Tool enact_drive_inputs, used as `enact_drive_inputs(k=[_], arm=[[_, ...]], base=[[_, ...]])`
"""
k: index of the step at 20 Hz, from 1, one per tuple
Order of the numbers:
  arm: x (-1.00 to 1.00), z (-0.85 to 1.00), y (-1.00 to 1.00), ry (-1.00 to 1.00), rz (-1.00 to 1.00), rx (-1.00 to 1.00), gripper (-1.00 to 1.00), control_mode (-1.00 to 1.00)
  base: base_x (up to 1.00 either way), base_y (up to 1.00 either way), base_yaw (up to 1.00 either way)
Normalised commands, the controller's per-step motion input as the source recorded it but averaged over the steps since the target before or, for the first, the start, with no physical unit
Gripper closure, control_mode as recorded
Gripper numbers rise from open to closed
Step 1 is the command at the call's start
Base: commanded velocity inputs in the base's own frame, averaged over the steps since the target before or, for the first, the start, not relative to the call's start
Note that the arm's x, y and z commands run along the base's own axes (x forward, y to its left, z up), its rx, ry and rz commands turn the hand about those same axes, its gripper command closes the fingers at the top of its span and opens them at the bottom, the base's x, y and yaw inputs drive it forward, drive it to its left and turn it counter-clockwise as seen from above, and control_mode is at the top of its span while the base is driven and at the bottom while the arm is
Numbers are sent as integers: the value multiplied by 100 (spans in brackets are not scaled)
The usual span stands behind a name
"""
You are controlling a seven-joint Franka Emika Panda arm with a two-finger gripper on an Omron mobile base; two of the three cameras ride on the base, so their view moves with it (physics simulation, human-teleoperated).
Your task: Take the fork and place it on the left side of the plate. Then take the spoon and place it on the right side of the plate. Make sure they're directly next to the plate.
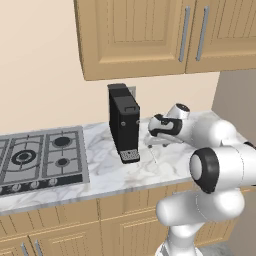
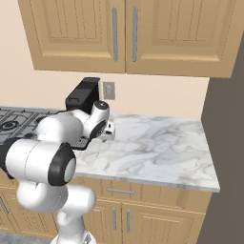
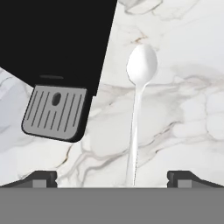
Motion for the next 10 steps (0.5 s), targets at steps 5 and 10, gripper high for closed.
enact_drive_inputs(k=[5, 10], arm=[[15, -49, 4, 0, 0, 0, -100, -100], [26, -21, 0, -1, 0, 0, -100, -100]], base=[[0, 0, 0], [0, 0, 0]])
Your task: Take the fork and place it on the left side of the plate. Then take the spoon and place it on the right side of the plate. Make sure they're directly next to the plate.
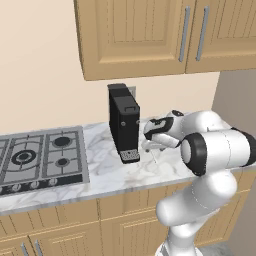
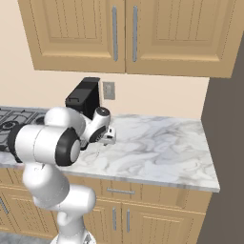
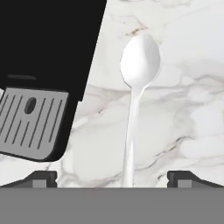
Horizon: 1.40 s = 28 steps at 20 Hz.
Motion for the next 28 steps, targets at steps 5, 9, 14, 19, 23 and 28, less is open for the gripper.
enact_drive_inputs(k=[5, 9, 14, 19, 23, 28], arm=[[16, -10, 0, 0, 0, 0, -100, -100], [11, -21, 0, 0, 0, 0, -100, -100], [22, -23, 0, 0, 0, 0, -100, -100], [28, -28, 0, 0, 0, 0, -100, -100], [27, -33, 0, 0, 0, -1, -100, -100], [17, -35, 0, 0, 0, -2, -100, -100]], base=[[0, 0, 0], [0, 0, 0], [0, 0, 0], [0, 0, 0], [0, 0, 0], [0, 0, 0]])
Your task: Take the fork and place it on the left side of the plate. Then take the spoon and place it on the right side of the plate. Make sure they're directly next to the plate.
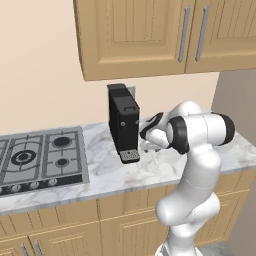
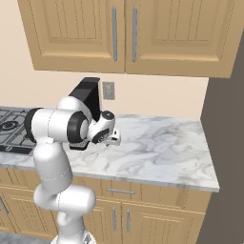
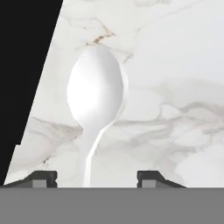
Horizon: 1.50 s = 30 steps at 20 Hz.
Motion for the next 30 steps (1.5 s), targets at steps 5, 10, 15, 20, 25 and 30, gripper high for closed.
enact_drive_inputs(k=[5, 10, 15, 20, 25, 30], arm=[[0, -60, 27, 0, 0, -7, 100, -100], [-1, -51, -5, 6, 0, -12, 100, -100], [-14, -7, -39, 8, 0, 0, 100, -100], [-54, 42, -29, 7, 0, 6, 100, -100], [-70, 98, -8, 2, 0, 9, 100, -100], [-96, 80, 1, -5, 0, 0, 100, -100]], base=[[0, 0, 0], [0, 0, 0], [0, 0, 0], [0, 0, 0], [0, 0, 0], [0, 0, 0]])
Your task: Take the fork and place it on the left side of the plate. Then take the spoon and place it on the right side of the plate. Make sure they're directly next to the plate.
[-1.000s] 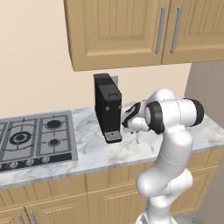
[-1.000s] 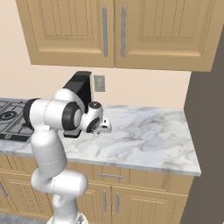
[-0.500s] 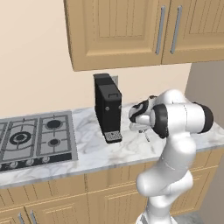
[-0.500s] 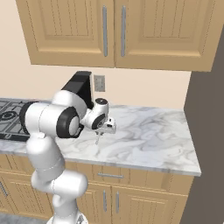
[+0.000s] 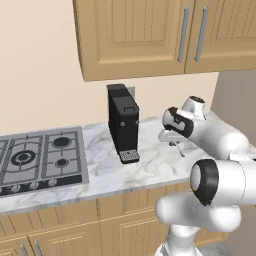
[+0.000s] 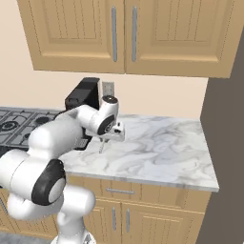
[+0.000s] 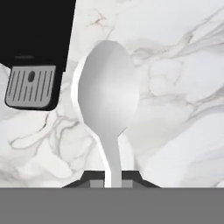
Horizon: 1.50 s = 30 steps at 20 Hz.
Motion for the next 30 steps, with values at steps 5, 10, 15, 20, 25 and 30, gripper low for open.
enact_drive_inputs(k=[5, 10, 15, 20, 25, 30], arm=[[-73, 67, 0, -2, -2, 0, 100, -100], [-53, 64, 0, -3, 0, 0, 100, -100], [-19, 18, 0, -3, 0, 0, 100, -100], [0, 0, 0, 0, 0, 0, 100, -100], [0, 0, 0, 0, 0, 0, 100, -100], [0, 0, 0, 0, 0, 0, 100, -100]], base=[[0, 0, 0], [0, 0, 0], [0, 0, 0], [0, 0, 0], [0, 0, 0], [0, 0, 0]])
